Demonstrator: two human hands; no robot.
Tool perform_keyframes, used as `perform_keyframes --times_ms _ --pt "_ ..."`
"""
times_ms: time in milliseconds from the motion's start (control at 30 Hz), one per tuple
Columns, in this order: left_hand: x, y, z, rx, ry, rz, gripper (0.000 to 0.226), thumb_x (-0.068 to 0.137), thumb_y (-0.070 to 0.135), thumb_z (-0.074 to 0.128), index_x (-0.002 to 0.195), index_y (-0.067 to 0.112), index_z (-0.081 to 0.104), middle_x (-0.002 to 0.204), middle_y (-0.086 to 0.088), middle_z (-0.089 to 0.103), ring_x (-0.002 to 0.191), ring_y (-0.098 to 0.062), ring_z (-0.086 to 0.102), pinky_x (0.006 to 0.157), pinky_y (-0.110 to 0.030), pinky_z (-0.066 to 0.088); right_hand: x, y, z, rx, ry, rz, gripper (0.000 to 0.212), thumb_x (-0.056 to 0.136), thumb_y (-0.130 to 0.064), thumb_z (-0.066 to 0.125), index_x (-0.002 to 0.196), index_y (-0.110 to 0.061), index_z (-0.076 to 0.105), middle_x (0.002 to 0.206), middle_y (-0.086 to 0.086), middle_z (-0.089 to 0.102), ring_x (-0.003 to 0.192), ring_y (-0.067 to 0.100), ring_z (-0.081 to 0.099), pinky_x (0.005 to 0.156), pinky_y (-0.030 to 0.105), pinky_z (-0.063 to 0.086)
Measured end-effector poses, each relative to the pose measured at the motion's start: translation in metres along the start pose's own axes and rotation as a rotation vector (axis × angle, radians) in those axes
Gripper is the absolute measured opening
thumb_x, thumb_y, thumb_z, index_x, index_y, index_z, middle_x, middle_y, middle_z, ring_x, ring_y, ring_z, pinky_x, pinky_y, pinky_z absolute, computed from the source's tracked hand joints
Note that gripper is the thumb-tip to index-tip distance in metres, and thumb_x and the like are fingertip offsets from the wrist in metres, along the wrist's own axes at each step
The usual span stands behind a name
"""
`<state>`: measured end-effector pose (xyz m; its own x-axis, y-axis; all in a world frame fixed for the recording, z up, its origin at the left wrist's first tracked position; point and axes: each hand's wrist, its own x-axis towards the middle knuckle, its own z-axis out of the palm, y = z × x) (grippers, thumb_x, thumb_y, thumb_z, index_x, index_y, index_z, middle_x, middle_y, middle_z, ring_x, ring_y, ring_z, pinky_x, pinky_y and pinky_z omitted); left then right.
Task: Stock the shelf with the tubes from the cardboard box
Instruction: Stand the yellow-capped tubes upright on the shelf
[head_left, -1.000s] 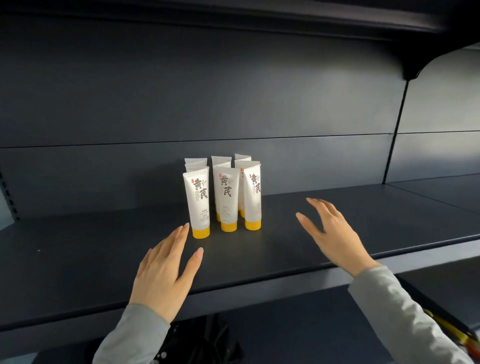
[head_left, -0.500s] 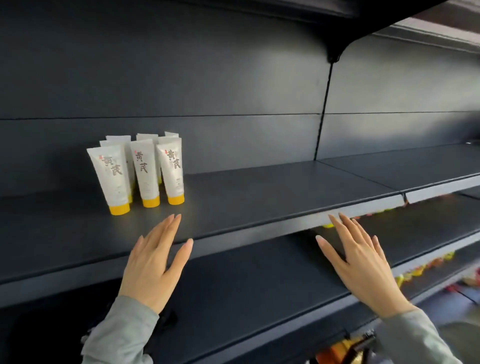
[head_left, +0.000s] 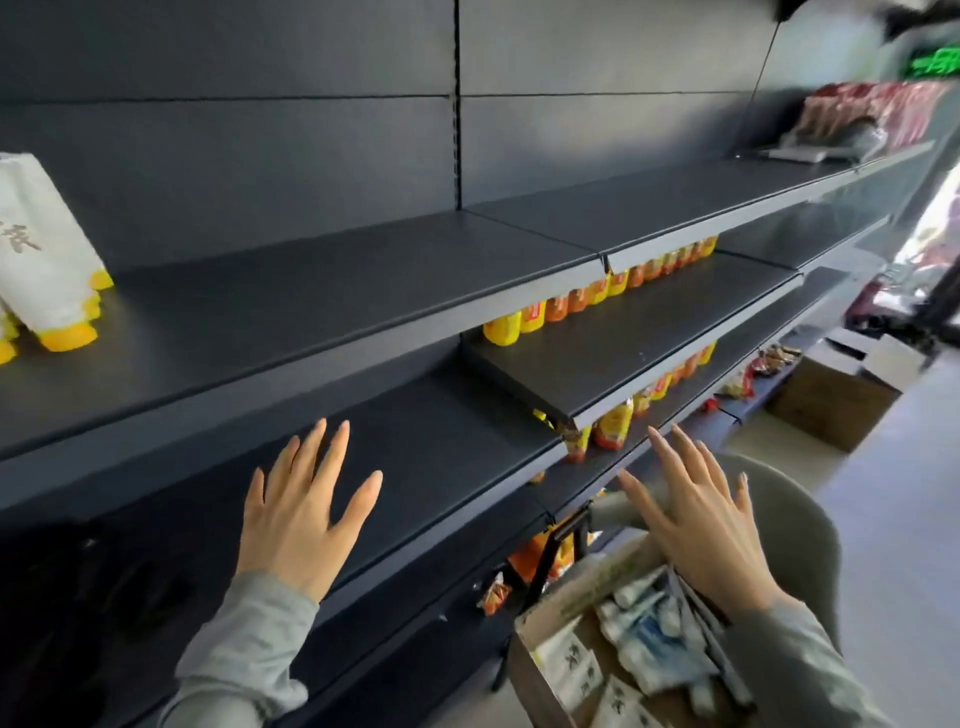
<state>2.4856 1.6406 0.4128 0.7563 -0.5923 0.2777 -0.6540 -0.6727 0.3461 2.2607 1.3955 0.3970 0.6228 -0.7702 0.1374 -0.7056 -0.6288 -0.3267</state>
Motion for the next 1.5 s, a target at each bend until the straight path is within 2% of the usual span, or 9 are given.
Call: perform_keyframes --times_ms 100,267,467,700,933,1333,1500 --pt "0.017 0.004 0.020 0.004 -0.033 0.032 0.091 0.070 0.073 0.004 0.147 0.027 0.019 0.156 0.004 0.016 0.143 -0.020 0.015 0.115 -0.047 0.012 -0.002 0.020 0.009 -0.003 0.001 0.095 0.073 0.087 -0.067 0.024 0.150 -0.034 0.009 0.159 -0.006 0.008 0.147 0.015 0.002 0.116 0.054 0.005" --pt "0.050 0.012 0.056 -0.022 -0.109 0.124 0.091 0.070 0.073 0.008 0.146 0.026 0.023 0.155 0.002 0.020 0.142 -0.021 0.020 0.115 -0.048 0.012 -0.006 0.038 0.034 0.009 0.023 0.232 0.082 0.078 -0.073 0.013 0.150 -0.032 0.013 0.159 -0.004 0.010 0.147 0.018 0.006 0.115 0.054 0.007" --pt "0.080 0.016 0.104 -0.071 -0.229 0.248 0.090 0.071 0.071 0.012 0.145 0.022 0.027 0.153 -0.001 0.025 0.140 -0.022 0.023 0.114 -0.049 0.014 -0.016 0.061 0.076 0.038 0.008 0.417 0.063 0.091 -0.062 0.033 0.147 -0.035 0.021 0.159 -0.002 0.015 0.145 0.021 0.014 0.114 0.056 0.011" --pt "0.086 0.016 0.158 -0.084 -0.393 0.328 0.090 0.070 0.072 0.014 0.145 0.025 0.027 0.153 0.002 0.025 0.140 -0.020 0.022 0.114 -0.046 0.015 -0.041 0.079 0.128 0.126 -0.028 0.632 0.068 0.092 -0.058 0.036 0.149 -0.025 0.022 0.158 0.001 0.020 0.144 0.021 0.020 0.116 0.052 0.016" --pt "0.079 0.038 0.213 -0.129 -0.532 0.357 0.091 0.067 0.074 0.015 0.145 0.028 0.026 0.153 0.006 0.024 0.141 -0.015 0.020 0.115 -0.044 0.013 -0.054 0.104 0.185 0.134 -0.048 0.727 0.068 0.093 -0.053 0.042 0.148 -0.017 0.026 0.154 0.007 0.027 0.141 0.025 0.028 0.112 0.050 0.028" --pt "0.049 0.062 0.317 -0.114 -0.693 0.369 0.090 0.066 0.073 0.016 0.143 0.028 0.031 0.151 0.007 0.031 0.138 -0.014 0.026 0.114 -0.045 0.016 -0.061 0.123 0.329 0.345 -0.206 0.889 0.075 0.090 -0.053 0.050 0.146 -0.011 0.025 0.152 0.009 0.030 0.140 0.025 0.029 0.111 0.040 0.029" --pt "0.038 0.064 0.350 -0.094 -0.768 0.383 0.090 0.066 0.073 0.013 0.143 0.030 0.029 0.151 0.011 0.029 0.138 -0.012 0.024 0.114 -0.042 0.015 -0.045 0.120 0.387 0.552 -0.396 0.966 0.081 0.088 -0.052 0.054 0.148 -0.009 0.019 0.151 0.013 0.026 0.139 0.027 0.030 0.111 0.038 0.027"
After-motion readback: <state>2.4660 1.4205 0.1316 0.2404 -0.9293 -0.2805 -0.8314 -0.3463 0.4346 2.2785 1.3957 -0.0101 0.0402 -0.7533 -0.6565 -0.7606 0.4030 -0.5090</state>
